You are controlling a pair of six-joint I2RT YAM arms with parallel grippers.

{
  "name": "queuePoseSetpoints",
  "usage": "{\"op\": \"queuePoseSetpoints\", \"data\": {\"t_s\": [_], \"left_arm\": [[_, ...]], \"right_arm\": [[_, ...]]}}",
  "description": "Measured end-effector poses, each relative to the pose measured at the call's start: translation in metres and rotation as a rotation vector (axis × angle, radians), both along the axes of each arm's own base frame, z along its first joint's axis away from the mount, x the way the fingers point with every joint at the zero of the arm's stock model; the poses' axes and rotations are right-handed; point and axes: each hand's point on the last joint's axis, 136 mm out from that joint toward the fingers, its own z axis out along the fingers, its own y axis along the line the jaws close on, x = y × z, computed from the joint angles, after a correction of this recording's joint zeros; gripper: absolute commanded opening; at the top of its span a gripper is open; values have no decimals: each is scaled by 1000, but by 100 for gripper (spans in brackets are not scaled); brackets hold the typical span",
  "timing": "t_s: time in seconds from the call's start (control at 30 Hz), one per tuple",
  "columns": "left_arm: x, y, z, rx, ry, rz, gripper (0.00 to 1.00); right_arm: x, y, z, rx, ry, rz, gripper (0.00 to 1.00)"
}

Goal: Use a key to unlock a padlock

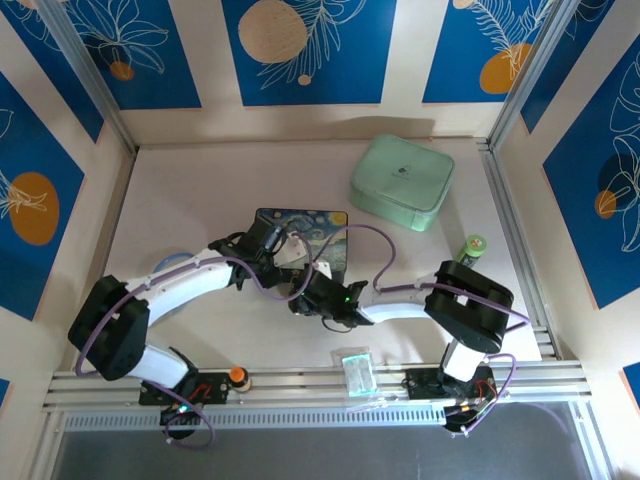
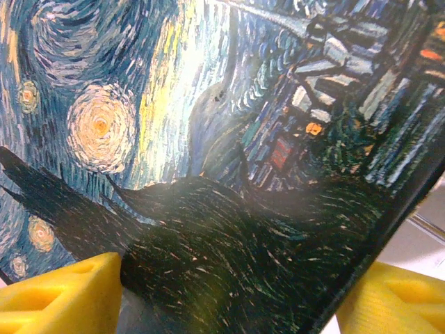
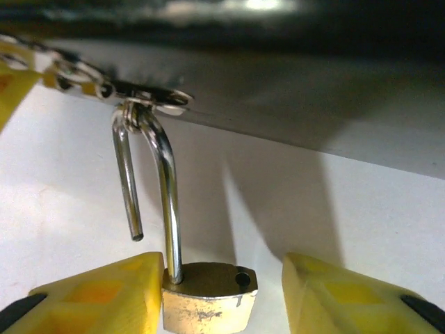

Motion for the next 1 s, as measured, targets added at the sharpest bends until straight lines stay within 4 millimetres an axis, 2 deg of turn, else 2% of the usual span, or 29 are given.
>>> {"op": "queuePoseSetpoints", "data": {"t_s": [0.23,0.47,0.57,0.6,0.8,1.0], "left_arm": [[-1,0,0,-11,6,7,70],[-3,-3,0,-39,16,24,64],[-5,-7,0,-51,20,27,62],[-6,-8,0,-57,21,25,59],[-18,-24,1,-87,26,3,58],[-29,-35,1,-90,24,15,44]], "right_arm": [[0,0,-2,-38,-4,-7,30],[0,-2,-2,-32,-1,-23,30],[0,-11,-2,-28,-3,-37,30],[-1,-14,-2,-22,-4,-40,30],[-7,-32,-1,29,-6,-44,28],[-9,-43,1,72,2,-39,24]]}}
